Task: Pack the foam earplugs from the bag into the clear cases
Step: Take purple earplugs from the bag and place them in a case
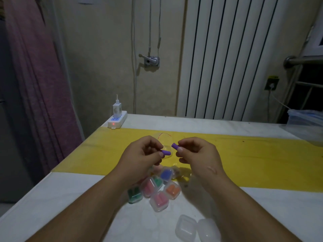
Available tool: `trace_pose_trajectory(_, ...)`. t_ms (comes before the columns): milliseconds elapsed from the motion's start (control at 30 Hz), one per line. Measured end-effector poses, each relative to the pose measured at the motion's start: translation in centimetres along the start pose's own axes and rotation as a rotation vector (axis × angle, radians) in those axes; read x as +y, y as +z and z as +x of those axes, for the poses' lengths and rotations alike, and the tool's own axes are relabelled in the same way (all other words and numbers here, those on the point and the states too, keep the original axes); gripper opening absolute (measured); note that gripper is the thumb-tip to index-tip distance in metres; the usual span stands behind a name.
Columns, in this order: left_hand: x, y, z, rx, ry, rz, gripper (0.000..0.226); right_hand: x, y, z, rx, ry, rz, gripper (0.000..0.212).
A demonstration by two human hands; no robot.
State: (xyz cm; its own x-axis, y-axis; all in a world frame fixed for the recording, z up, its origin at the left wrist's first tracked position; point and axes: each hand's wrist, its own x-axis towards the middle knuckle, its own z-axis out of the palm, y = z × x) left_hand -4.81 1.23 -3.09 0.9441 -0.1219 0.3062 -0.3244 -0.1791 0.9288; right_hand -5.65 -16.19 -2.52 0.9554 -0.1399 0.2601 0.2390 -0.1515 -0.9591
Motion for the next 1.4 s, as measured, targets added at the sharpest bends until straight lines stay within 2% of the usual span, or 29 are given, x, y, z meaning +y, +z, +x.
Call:
trace_pose_trajectory(233,-0.1,-0.1,0.0,-0.044,-0.018,-0.028,0.02,0.4,0.7,-0.2,-0.077,-0.032,-0.027,0.023)
trace_pose_trajectory(600,0.3,-0.3,-0.1,-0.053,-0.015,-0.014,0.022,0.8,1.1,-0.3,-0.156,-0.025,-0.023,0.014)
trace_pose_trajectory(700,0.3,-0.2,-0.2,-0.034,-0.002,0.069,0.021,0.9,1.1,-0.3,-0.126,0.002,0.023,0.014)
trace_pose_trajectory(800,0.5,0.0,-0.3,-0.026,0.082,0.283,0.019,1.3,0.8,0.1,-0.013,0.018,0.024,0.015)
trace_pose_trajectory(867,0.9,0.2,-0.6,-0.11,0.189,0.449,0.018,1.7,0.6,0.4,0.035,0.033,-0.019,0.015)
trace_pose_trajectory(967,1.3,1.0,-1.3,-0.326,0.364,0.627,0.015,2.2,0.3,0.9,0.058,0.044,-0.08,0.016)
trace_pose_trajectory(1100,1.8,1.8,-1.8,-0.614,0.446,0.698,0.046,2.4,0.0,1.3,0.087,0.036,-0.117,0.015)
trace_pose_trajectory(1167,2.0,2.0,-2.0,-0.725,0.465,0.748,0.054,2.3,-0.1,1.3,0.085,0.033,-0.132,0.013)
trace_pose_trajectory(1267,2.1,2.5,-2.2,-0.78,0.5,0.823,0.054,2.2,-0.1,1.3,0.093,0.018,-0.136,0.013)
trace_pose_trajectory(1400,2.1,2.7,-2.5,-0.849,0.467,0.81,0.044,2.1,-0.2,1.2,0.102,0.006,-0.126,0.013)
